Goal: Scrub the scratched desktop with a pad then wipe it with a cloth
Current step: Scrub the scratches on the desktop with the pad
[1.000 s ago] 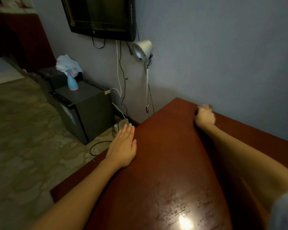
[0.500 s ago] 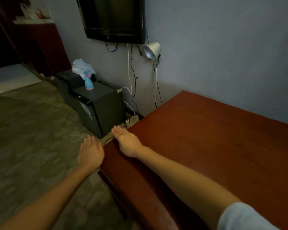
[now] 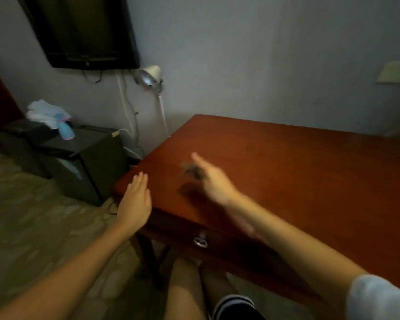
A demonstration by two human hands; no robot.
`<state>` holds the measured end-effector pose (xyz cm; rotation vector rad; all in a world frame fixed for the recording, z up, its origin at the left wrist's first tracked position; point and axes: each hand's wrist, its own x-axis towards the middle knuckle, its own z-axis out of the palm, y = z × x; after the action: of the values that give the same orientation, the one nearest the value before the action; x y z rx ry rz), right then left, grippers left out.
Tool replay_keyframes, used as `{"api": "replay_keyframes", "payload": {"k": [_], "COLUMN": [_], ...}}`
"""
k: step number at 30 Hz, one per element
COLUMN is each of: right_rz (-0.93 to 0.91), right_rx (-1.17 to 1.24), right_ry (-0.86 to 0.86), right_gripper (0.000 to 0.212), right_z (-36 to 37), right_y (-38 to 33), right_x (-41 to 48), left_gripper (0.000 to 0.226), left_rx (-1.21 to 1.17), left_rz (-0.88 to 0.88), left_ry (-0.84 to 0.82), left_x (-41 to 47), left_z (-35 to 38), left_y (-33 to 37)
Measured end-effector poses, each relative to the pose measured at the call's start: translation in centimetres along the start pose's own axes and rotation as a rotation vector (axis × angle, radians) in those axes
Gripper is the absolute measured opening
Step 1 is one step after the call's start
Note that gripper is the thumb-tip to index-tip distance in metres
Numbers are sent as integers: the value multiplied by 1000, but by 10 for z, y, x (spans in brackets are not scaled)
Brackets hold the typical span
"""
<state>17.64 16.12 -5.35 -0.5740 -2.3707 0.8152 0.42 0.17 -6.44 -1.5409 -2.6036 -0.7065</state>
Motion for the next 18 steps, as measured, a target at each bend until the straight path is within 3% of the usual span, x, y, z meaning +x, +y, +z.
{"api": "replay_keyframes", "payload": {"k": [2, 5, 8, 12, 15, 18], "right_rz": [157, 485, 826, 1217, 1288, 1127], "right_rx": [-93, -337, -620, -656, -613, -717], "right_ry": [276, 610, 787, 930, 922, 825], "right_gripper": [66, 49, 50, 50, 45, 43], "right_z": [-82, -206, -296, -341, -321, -274], "right_y": [35, 64, 75, 60, 56, 57], "right_x": [-50, -163, -300, -451, -481, -441], "left_gripper": [50, 51, 53, 55, 54, 52], "left_rx": [-10, -82, -126, -120, -54, -33], "left_rz": [185, 413, 570, 696, 733, 713], "left_ry": [-36, -117, -257, -373, -401, -386], "left_x": [4, -7, -32, -61, -74, -75], "left_z": [17, 48, 75, 101, 109, 110], "left_y": [52, 137, 209, 270, 289, 287]}}
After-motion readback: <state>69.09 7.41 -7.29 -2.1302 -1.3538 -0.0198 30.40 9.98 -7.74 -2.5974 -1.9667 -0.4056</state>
